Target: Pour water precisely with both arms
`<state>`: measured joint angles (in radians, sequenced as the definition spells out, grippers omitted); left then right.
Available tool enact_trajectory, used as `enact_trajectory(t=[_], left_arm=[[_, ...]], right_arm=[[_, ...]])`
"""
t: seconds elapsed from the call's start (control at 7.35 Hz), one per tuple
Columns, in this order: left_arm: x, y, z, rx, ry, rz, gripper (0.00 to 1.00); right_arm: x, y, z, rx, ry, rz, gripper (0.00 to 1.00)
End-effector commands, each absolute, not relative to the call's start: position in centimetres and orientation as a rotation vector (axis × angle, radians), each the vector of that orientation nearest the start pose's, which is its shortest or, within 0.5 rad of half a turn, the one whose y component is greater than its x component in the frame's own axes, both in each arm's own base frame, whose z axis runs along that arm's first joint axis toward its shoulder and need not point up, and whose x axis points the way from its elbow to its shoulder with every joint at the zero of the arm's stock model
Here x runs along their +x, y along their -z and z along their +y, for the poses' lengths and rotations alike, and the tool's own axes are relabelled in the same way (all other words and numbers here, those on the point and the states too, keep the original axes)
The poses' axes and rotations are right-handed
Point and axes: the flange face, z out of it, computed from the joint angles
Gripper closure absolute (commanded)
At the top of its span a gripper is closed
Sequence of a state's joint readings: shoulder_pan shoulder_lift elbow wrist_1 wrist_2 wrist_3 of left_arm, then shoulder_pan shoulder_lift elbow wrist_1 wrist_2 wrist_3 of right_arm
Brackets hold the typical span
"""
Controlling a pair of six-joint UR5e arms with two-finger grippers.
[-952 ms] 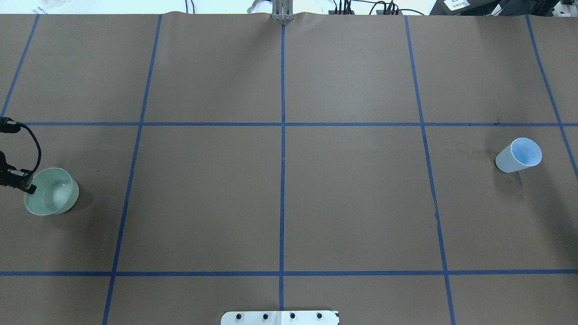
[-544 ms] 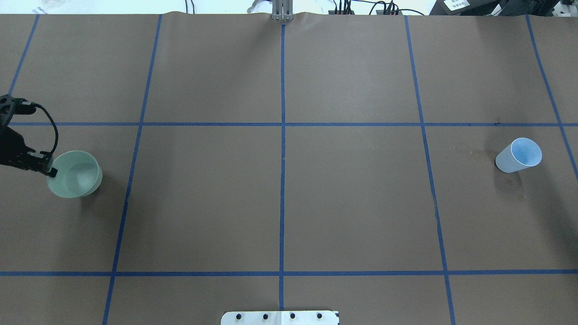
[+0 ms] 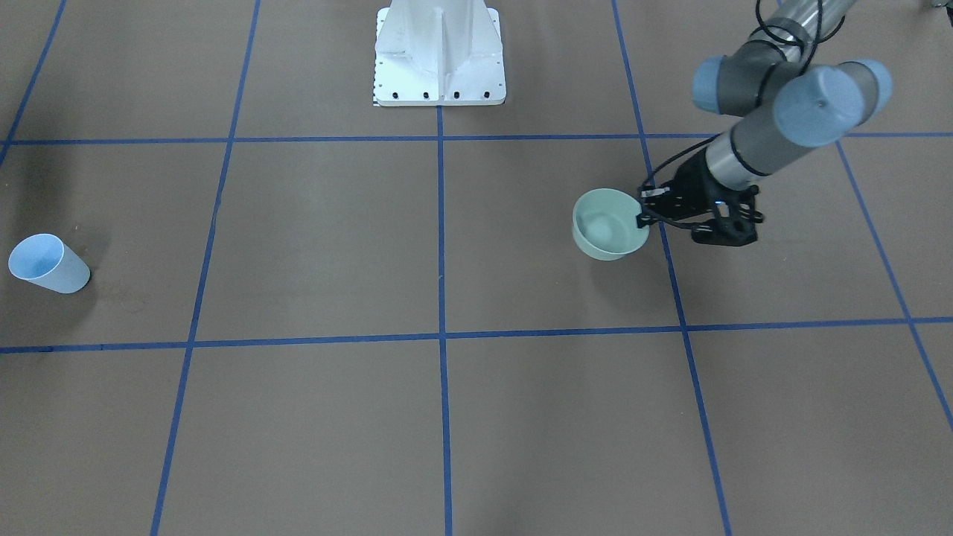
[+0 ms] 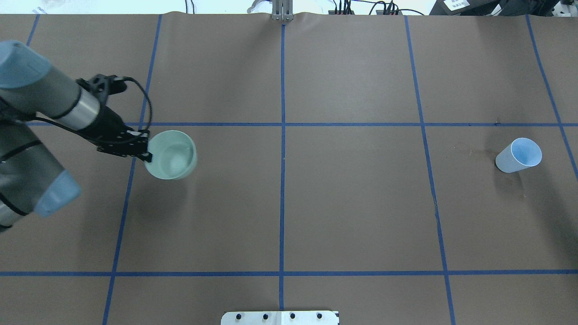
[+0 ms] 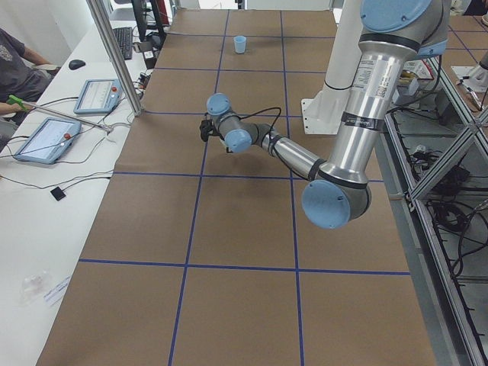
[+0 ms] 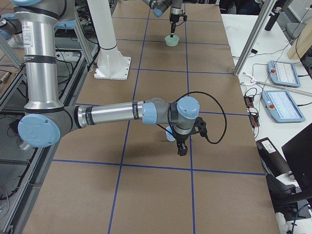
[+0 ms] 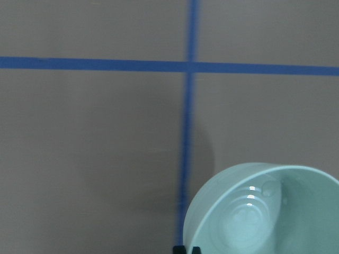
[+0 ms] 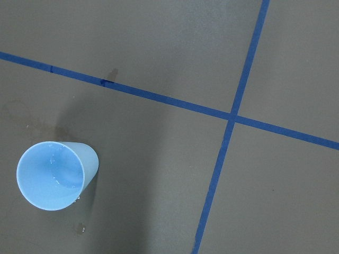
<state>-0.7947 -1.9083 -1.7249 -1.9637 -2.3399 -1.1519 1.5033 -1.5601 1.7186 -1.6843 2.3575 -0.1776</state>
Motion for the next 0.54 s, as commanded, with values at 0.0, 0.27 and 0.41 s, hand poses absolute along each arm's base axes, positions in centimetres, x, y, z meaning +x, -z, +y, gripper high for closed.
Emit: enact_trajectory(t=[0.0,0.27,0.41], left_arm=[[49.0,-26.4,-44.9,-0.123,0.046,1.107,1.00],[54.8,-24.0,-44.8,-0.113,0.067,1.077,1.00],[55.3,-24.2,-44.5,-0.106,0.065,1.070,1.00]], right_arm=[[2.9,-58.9,-49.7,0.090,0.250,-0.785,0.00],[2.9,-59.1,-49.6,0.087,0.249,-0.785,0.00],[2.9,-59.1,-49.6,0.087,0.249,-0.785,0.00]])
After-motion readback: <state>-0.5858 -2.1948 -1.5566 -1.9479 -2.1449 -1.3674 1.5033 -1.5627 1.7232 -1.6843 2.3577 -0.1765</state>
